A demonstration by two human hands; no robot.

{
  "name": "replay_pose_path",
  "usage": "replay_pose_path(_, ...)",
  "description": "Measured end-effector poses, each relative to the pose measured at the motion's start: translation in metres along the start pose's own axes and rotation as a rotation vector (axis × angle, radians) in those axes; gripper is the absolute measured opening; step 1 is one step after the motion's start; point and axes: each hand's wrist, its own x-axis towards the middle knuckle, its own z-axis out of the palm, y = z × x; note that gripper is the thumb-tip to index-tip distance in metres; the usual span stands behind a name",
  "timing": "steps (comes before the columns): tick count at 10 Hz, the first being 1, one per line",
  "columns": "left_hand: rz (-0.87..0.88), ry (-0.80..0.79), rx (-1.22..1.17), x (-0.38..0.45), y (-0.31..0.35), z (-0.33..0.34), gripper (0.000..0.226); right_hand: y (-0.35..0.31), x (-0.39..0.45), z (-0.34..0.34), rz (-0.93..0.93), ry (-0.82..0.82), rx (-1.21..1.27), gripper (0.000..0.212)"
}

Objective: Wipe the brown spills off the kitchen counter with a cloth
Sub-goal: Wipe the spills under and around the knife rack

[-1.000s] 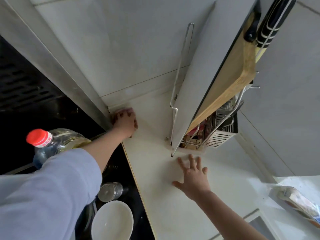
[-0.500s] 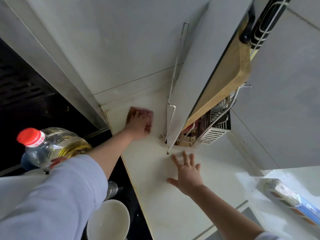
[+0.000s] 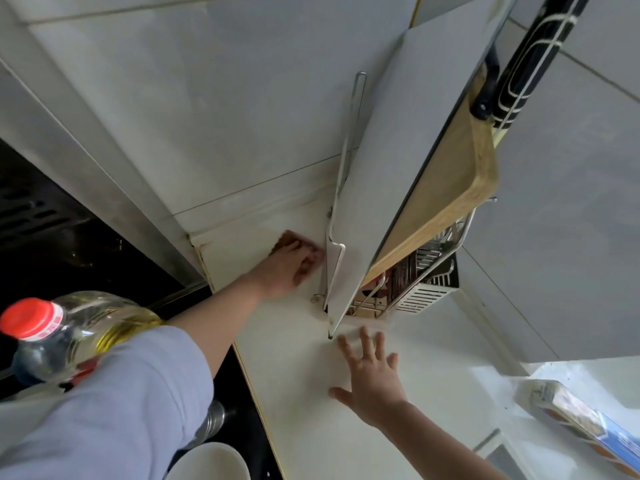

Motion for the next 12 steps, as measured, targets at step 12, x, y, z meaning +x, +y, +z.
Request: replay_pose_path(12,-0.044,-0.079,0.239,0.000,-0.007,-0.018,0.039,0.001,0.002,0.003,-0.016,-0.017,-0.059,0.090)
